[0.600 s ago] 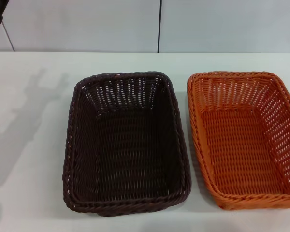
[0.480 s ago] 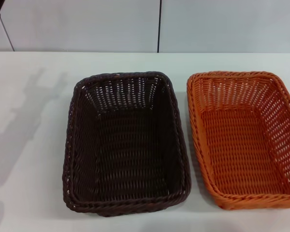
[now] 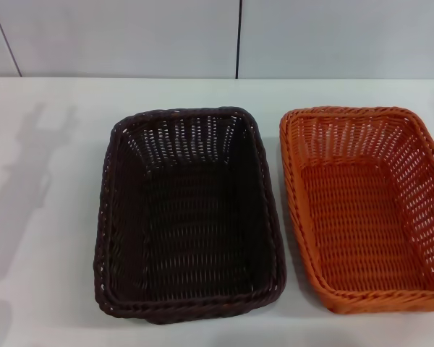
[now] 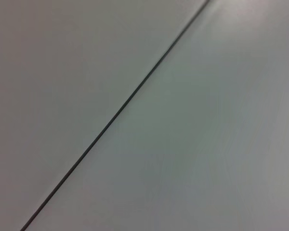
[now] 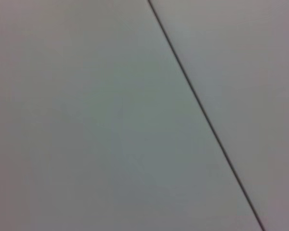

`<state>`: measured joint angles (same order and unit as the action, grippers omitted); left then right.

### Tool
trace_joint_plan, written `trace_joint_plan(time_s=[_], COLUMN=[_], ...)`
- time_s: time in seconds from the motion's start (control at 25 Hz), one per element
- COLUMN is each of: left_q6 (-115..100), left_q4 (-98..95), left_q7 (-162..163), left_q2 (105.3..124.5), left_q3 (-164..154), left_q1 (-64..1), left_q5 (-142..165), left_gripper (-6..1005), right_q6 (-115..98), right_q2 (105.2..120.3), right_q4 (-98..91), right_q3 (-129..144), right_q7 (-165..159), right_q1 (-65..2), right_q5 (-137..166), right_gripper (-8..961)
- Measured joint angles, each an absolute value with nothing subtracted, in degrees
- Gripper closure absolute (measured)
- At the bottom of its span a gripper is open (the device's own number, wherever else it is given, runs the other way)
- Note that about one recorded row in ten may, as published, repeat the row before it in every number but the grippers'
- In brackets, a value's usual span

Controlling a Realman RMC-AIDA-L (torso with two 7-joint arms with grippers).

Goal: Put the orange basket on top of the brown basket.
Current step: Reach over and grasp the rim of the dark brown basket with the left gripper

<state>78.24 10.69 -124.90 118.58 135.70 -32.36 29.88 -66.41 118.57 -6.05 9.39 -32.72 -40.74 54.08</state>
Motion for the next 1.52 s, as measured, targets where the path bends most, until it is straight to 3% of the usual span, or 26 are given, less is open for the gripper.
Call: trace_joint_plan(time_s=[0.2,0.28,0.32,0.44,0.48,0.52,0.56,0.6,0.64,0.84,0.92,1.04,1.16,1.24,1.28,1.32,1.48,1.52], left_q6=[76.6,71.6,71.6,63.6,60.5,57.5,57.5,57.8,59.0,66.4,69.5,82.1,88.2,91.2,93.2,93.2,96.9,96.9], left_q4=[12.4,19.4,19.4,28.1,31.4,35.7,35.7,38.8,41.2,49.7,51.8,58.4,63.5,67.6,70.0,70.0,71.5,71.5], left_q7=[-122.2,-117.6,-117.6,-107.4,-100.8,-87.4,-87.4,-74.6,-67.1,-44.2,-39.6,-29.2,-23.8,-20.6,-19.2,-19.2,-17.5,-17.5], left_q2=[117.77,115.85,115.85,111.82,109.45,104.73,104.73,100.59,98.75,95.1,94.72,96.18,98.99,102.02,104.42,104.42,108.95,108.95], left_q3=[133.4,128.2,128.2,122.3,120.1,116.8,116.8,115.0,114.8,115.9,116.7,120.5,122.2,122.8,123.2,123.2,123.8,123.8], left_q1=[-32.5,-31.8,-31.8,-31.1,-31.2,-32.2,-32.2,-33.3,-33.9,-35.8,-36.5,-39.2,-40.6,-41.0,-41.3,-41.3,-42.4,-42.4], left_q5=[31.2,34.8,34.8,42.7,47.6,57.5,57.5,66.9,73.0,94.1,99.5,115.1,125.5,132.9,137.6,137.6,147.3,147.3], left_gripper=[140,140,140,140,140,140,140,140,139,139,139,139,139,139,139,139,139,139], right_q6=[-66.9,-67.0,-67.0,-67.0,-66.7,-66.6,-66.6,-66.6,-66.5,-66.3,-65.5,-63.5,-62.1,-61.9,-61.9,-61.9,-60.5,-60.2], right_q2=[118.63,118.6,118.6,118.59,118.59,118.6,118.6,118.6,118.6,118.62,118.62,118.49,118.3,118.04,117.81,117.81,117.36,117.22], right_q4=[-5.3,-5.8,-5.8,-6.0,-6.0,-6.0,-6.0,-6.0,-6.0,-6.1,-6.4,-7.0,-7.6,-7.8,-8.3,-8.3,-8.8,-8.8], right_q3=[9.0,9.5,9.5,9.3,9.0,9.0,9.0,8.9,8.7,7.5,6.9,6.5,6.1,6.0,6.0,6.0,5.9,5.9], right_q7=[-36.5,-39.1,-39.1,-39.5,-39.5,-39.5,-39.5,-39.5,-39.5,-39.2,-39.1,-38.9,-38.4,-38.3,-38.2,-38.2,-38.2,-38.2], right_q1=[-41.1,-41.2,-41.2,-40.9,-40.5,-40.3,-40.1,-39.8,-39.6,-38.6,-38.2,-37.9,-37.8,-37.6,-37.3,-37.3,-37.1,-37.1], right_q5=[52.9,52.9,52.9,52.9,52.9,52.9,52.9,52.9,52.8,52.8,52.8,52.8,52.8,52.8,52.8,52.8,52.8,52.8], right_gripper=[261,262,262,263,263,263,262,262,261,263,263,263,262,262,262,262,261,261])
